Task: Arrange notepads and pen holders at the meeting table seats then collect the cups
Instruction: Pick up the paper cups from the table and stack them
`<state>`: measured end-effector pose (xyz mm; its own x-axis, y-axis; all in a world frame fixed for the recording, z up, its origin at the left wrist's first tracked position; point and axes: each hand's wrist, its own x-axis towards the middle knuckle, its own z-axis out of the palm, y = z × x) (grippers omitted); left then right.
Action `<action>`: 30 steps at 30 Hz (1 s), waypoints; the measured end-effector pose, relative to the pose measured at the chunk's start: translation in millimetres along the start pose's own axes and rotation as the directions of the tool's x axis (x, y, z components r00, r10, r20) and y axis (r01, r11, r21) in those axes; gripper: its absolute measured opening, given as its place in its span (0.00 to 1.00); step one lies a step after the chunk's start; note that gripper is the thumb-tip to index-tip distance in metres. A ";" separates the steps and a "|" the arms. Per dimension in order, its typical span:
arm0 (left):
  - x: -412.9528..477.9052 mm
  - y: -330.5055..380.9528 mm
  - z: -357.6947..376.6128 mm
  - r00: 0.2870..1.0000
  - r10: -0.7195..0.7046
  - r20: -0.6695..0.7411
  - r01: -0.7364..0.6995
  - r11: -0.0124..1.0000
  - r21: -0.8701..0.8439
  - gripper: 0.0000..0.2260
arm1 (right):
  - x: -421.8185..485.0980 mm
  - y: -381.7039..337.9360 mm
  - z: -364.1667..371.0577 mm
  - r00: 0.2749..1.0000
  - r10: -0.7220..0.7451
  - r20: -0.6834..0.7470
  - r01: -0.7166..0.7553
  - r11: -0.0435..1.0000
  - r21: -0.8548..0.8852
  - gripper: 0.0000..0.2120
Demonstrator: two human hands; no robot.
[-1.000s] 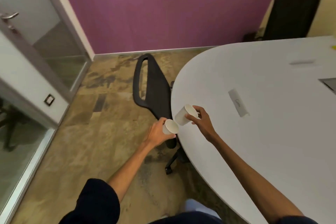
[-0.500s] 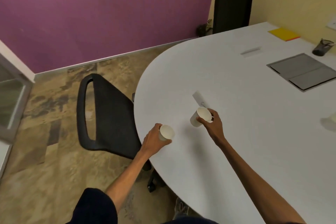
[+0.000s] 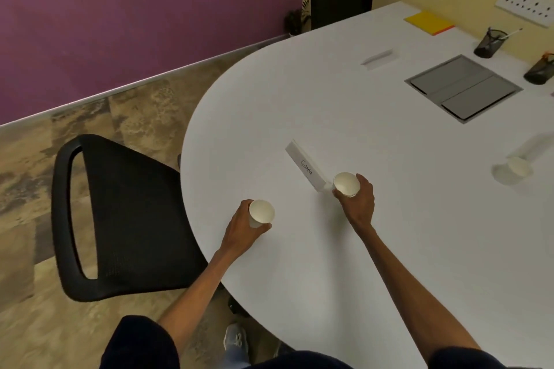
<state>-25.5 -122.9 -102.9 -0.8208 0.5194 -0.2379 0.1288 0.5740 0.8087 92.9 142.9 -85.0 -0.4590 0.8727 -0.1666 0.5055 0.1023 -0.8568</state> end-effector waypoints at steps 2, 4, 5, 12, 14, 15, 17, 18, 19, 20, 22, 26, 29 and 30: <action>3.7 -4.1 0.4 1.000 0.001 -0.014 -0.001 1.000 -0.008 0.29 | 0.8 4.4 2.3 1.000 0.011 -0.013 -0.011 1.000 -0.026 0.38; 7.1 -9.0 -0.6 1.000 -0.011 -0.020 0.011 1.000 -0.020 0.29 | 0.9 7.9 5.4 1.000 0.027 -0.007 -0.027 0.999 -0.045 0.38; 8.9 -10.7 -1.7 1.000 -0.017 -0.022 0.016 1.000 -0.026 0.29 | 1.1 9.2 7.0 0.999 0.034 -0.002 -0.034 0.998 -0.054 0.38; 21.6 -21.1 -12.6 0.998 -0.061 -0.020 0.059 0.996 -0.071 0.31 | 9.4 12.6 17.4 0.999 0.017 0.028 -0.011 0.982 -0.188 0.36; 23.2 -23.6 -14.2 0.998 -0.064 -0.010 0.063 0.995 -0.078 0.31 | 9.2 17.2 19.9 0.997 0.065 0.043 -0.055 0.975 -0.214 0.36; 23.4 -24.8 -14.7 0.998 -0.067 -0.005 0.067 0.995 -0.079 0.31 | 8.1 20.7 21.1 0.994 0.092 0.059 -0.075 0.969 -0.235 0.36; 23.6 -27.0 -15.3 0.997 -0.073 0.011 0.074 0.994 -0.078 0.30 | 5.9 26.9 23.5 0.989 0.125 0.077 -0.102 0.961 -0.258 0.36; 23.7 -28.1 -15.5 0.997 -0.074 0.020 0.075 0.994 -0.078 0.30 | 5.3 28.7 24.4 0.989 0.130 0.077 -0.106 0.961 -0.256 0.36; 23.5 -29.2 -15.7 0.997 -0.076 0.029 0.078 0.994 -0.079 0.30 | 4.8 29.5 25.4 0.989 0.129 0.075 -0.106 0.962 -0.253 0.37; 23.4 -30.5 -15.7 0.996 -0.081 0.036 0.084 0.993 -0.079 0.30 | 4.6 29.7 26.3 0.989 0.127 0.075 -0.104 0.961 -0.257 0.37; 23.3 -33.4 -14.9 0.995 -0.091 0.045 0.094 0.993 -0.077 0.30 | 4.0 29.4 27.5 0.988 0.130 0.078 -0.104 0.955 -0.279 0.40; 25.1 -34.4 -11.3 0.993 -0.107 0.050 0.111 0.990 -0.081 0.30 | -1.6 27.9 27.8 0.991 0.118 0.061 -0.093 0.943 -0.319 0.52; 25.4 -30.4 -9.7 0.993 -0.106 0.044 0.110 0.990 -0.084 0.31 | -5.9 25.5 30.5 0.998 0.030 0.055 -0.009 0.936 -0.351 0.52; 25.4 -28.8 -9.7 0.994 -0.104 0.042 0.108 0.991 -0.084 0.31 | -7.6 24.3 32.8 0.999 -0.005 0.054 0.024 0.930 -0.367 0.50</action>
<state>-55.4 -132.3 -127.0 -0.8056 0.4828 -0.3434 -0.0075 0.5713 0.8207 84.7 123.2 -120.5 -0.5003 0.8450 -0.1890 0.7272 0.2916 -0.6214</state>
